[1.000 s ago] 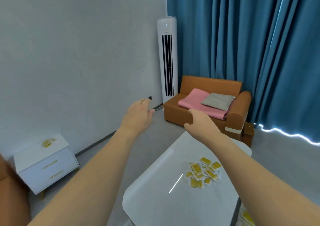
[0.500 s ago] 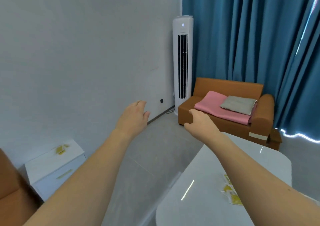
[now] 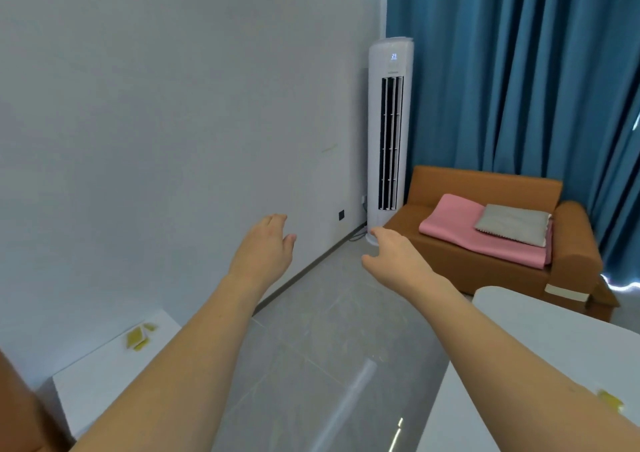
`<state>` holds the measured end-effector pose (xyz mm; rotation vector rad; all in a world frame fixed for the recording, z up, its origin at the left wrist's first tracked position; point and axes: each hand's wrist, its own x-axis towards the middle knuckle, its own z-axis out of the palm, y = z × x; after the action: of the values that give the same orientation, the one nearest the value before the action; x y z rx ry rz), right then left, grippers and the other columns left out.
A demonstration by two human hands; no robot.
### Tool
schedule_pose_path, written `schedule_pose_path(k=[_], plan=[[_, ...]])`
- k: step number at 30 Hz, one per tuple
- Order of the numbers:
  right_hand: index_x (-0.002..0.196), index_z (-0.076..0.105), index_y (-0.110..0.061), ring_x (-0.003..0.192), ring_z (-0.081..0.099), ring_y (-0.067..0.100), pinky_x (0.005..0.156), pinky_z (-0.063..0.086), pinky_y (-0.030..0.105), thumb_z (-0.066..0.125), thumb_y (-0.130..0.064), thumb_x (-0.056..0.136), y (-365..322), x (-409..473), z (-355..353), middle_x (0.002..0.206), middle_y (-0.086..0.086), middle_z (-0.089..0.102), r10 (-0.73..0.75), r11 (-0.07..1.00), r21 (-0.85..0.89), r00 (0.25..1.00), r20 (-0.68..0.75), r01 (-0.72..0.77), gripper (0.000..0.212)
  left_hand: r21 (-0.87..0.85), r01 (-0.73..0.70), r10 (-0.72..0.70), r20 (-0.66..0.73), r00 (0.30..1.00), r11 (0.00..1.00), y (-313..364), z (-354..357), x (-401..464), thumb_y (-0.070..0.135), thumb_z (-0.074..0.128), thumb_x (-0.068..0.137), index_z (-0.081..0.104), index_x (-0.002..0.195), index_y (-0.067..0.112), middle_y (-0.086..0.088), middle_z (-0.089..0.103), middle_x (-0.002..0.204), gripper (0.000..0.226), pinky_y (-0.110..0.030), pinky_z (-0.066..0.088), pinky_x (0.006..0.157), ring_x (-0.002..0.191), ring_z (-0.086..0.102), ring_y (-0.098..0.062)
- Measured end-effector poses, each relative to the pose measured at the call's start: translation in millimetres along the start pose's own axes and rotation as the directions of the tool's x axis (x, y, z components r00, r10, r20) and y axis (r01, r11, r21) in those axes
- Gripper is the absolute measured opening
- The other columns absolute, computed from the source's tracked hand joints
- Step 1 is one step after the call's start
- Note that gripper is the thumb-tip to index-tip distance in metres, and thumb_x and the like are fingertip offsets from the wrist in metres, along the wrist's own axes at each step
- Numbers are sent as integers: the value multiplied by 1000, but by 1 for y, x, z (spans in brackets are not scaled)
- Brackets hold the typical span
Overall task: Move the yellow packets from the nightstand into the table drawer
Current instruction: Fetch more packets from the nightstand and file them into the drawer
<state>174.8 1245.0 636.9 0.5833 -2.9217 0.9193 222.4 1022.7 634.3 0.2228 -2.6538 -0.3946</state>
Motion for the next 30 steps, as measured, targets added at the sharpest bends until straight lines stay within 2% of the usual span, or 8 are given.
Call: schedule_pose_path(k=[5,9,15,19,23,26,30], plan=[[143,38,-4,135,40,26,106,34,33,50,-18,95,-57,90,78,147,12,42,-55,997,52,998,31,54,52,28,36,-36,19,999,999,-103,3,59,29,42,103,37,147,8,-10,42,149,49,-38,33,112,136,41,-28],[137,43,-2,129,45,29,102,39,35,50,-16,93,-127,172,140,141,14,47,-100,991,100,992,75,92,46,67,110,-111,3,994,992,-197,-18,105,30,41,104,34,149,10,-7,38,153,50,-37,31,113,139,37,-25],[152,27,-8,141,33,24,113,29,33,48,-20,96,-234,262,248,154,8,34,-208,973,145,959,195,182,61,45,266,-265,-14,964,963,-353,-34,148,29,43,103,35,149,10,-6,38,153,50,-36,31,113,140,36,-23],[153,26,-9,143,30,23,114,27,34,50,-21,96,-288,320,323,156,8,31,-190,977,142,954,233,160,63,4,341,-341,19,940,940,-463,-27,175,30,43,103,35,149,10,-6,37,154,51,-37,31,114,141,36,-23],[152,27,-10,143,31,22,114,28,33,51,-21,95,-341,367,395,156,7,32,-140,985,140,948,284,104,63,-5,386,-383,116,917,922,-569,-21,203,29,45,103,36,149,11,-6,37,154,50,-35,31,113,140,37,-22],[152,28,-10,142,32,22,113,29,32,51,-22,96,-375,408,442,156,6,33,-117,988,132,946,303,80,62,-12,484,-471,212,856,875,-647,-13,227,27,47,102,36,148,11,-7,37,154,50,-36,32,111,139,39,-24],[151,30,-10,140,36,22,111,31,32,53,-21,95,-404,458,513,154,7,37,-79,993,116,928,365,39,61,51,603,-574,379,726,796,-749,9,250,28,49,100,38,147,12,-7,41,151,51,-34,36,106,135,43,-24]])
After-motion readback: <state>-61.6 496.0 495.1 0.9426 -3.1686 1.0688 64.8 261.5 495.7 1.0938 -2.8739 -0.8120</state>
